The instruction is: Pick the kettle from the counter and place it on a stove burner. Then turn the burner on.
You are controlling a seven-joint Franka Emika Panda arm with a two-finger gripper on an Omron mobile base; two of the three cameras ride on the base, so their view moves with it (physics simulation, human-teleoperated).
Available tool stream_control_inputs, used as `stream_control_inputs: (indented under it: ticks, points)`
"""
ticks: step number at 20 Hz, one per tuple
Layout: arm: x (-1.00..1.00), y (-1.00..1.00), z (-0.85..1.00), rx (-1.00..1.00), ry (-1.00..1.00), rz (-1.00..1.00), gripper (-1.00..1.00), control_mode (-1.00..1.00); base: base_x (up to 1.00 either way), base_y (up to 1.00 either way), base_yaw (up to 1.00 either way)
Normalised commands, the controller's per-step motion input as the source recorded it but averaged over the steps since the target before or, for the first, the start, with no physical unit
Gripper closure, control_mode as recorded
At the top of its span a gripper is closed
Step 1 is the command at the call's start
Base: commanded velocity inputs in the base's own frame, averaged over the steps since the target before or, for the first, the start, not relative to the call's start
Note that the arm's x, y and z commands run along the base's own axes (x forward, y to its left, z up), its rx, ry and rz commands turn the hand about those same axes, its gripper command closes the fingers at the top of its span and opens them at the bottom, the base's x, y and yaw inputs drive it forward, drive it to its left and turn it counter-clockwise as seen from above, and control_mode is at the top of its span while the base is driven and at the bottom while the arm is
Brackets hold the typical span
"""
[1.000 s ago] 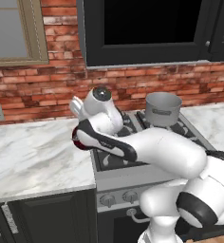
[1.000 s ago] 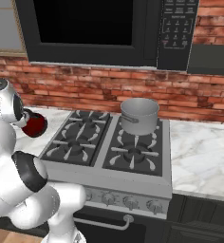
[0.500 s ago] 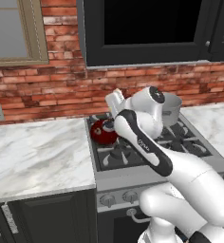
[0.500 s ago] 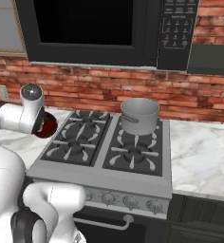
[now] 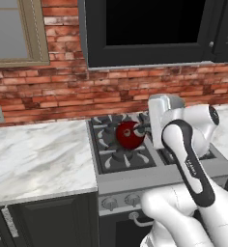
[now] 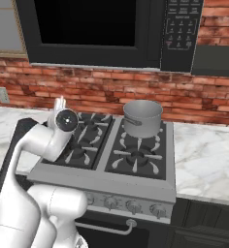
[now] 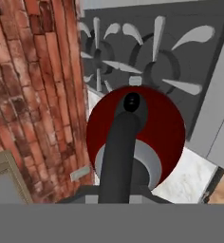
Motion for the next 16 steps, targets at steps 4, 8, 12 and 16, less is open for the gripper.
stream_control_inputs:
  ticks: [4, 8, 12, 16]
  points:
    - [-0.29, -1.0, 0.36, 0.22, 0.05, -0.15, 1.0, -1.0, 0.0, 0.0, 0.0]
    - [-0.1, -0.84, 0.46, 0.16, 0.29, -0.3, 1.0, -1.0, 0.0, 0.0, 0.0]
    - [0.01, -0.21, 0.09, -0.03, 0.41, -0.23, 1.0, -1.0, 0.0, 0.0, 0.0]
    - [0.11, 0.03, 0.0, -0.08, 0.44, -0.09, 1.0, -1.0, 0.0, 0.0, 0.0]
